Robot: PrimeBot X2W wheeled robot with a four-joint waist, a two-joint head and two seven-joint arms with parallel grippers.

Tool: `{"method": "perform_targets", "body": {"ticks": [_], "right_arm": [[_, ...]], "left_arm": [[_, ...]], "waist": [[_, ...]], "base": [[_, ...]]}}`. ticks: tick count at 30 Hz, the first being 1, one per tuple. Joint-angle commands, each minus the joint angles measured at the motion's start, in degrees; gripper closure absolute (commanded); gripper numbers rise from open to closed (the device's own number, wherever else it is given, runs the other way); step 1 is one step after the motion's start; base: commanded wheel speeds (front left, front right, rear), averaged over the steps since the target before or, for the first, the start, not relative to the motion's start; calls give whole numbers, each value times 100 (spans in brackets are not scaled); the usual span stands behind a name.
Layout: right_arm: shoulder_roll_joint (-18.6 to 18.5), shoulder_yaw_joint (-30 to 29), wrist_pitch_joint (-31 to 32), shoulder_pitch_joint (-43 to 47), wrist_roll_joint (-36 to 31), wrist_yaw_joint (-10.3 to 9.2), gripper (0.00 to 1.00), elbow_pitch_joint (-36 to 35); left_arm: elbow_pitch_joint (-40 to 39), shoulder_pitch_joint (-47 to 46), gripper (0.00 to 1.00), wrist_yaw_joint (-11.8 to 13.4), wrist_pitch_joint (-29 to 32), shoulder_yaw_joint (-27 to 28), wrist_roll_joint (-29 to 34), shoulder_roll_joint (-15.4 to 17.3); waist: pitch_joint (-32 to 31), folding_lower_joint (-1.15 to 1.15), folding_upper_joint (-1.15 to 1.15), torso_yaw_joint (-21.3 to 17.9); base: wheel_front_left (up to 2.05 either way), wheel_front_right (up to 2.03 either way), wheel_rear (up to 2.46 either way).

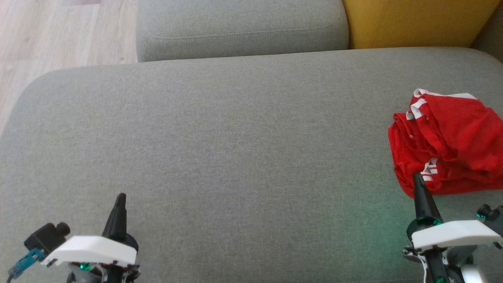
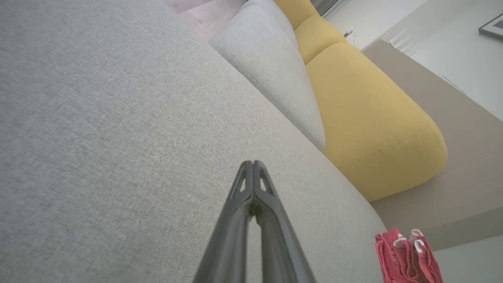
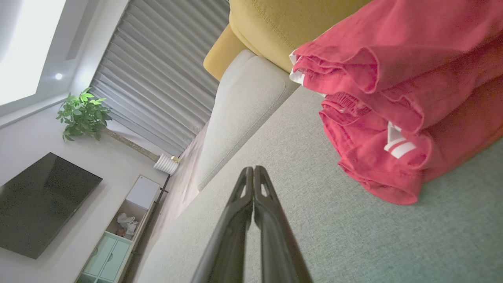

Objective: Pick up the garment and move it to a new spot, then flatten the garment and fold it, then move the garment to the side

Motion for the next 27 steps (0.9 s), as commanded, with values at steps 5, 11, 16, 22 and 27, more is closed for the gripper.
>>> {"method": "perform_targets", "body": {"ticks": [5,11,16,22,27], "right_arm": [[-119,-4,19,-379,484,26,100,-90],[-123,-38,37,-431,890,28,100,-21],[-125,-68,53,-474,1226,30,100,36],[-127,-105,73,-525,1630,31,100,105],[-128,-136,90,-568,1966,33,100,163]], "left_arm": [[-125,-391,100,-105,86,258,-439,-7],[-80,-450,100,-175,175,354,-820,-45],[-44,-499,100,-232,250,435,-1135,-77],[1,-558,100,-302,341,534,-1515,-117],[38,-608,100,-361,418,617,-1830,-151]], "waist": [[-3,0,0,-5],[-7,0,0,-9],[-10,0,0,-14],[-13,0,0,-18],[-16,0,0,-22]], "base": [[0,0,0],[0,0,0],[0,0,0],[0,0,0],[0,0,0]]}}
